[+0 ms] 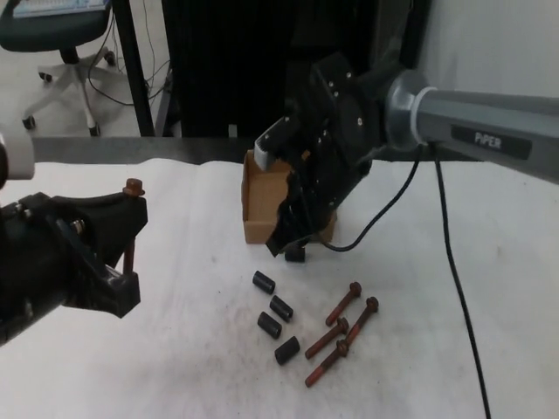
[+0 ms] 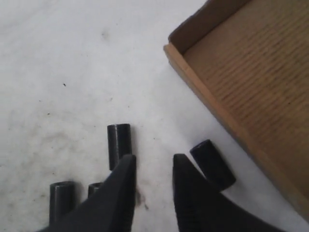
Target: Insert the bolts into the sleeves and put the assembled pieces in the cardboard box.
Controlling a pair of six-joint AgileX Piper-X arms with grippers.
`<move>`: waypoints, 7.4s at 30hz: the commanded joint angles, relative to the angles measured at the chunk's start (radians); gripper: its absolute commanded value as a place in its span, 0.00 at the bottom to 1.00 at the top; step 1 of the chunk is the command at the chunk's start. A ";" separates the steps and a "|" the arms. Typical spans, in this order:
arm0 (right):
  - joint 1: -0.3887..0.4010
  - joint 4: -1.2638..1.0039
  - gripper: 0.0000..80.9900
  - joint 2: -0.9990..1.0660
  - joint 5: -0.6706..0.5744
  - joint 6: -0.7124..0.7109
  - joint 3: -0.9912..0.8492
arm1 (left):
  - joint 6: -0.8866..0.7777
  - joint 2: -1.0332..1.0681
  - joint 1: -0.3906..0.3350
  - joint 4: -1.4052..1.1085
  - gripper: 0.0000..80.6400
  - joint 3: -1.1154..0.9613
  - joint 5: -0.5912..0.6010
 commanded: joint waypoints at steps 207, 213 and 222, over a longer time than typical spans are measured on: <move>0.029 -1.588 0.01 -0.730 -0.285 0.553 0.870 | -0.541 0.671 -0.178 -0.761 0.00 -0.459 0.552; 0.029 -1.589 0.01 -0.730 -0.285 0.553 0.870 | -0.556 0.671 -0.178 -0.783 0.50 -0.459 0.624; 0.029 -1.588 0.01 -0.730 -0.287 0.562 0.870 | -0.609 0.671 -0.178 -0.781 0.65 -0.459 0.619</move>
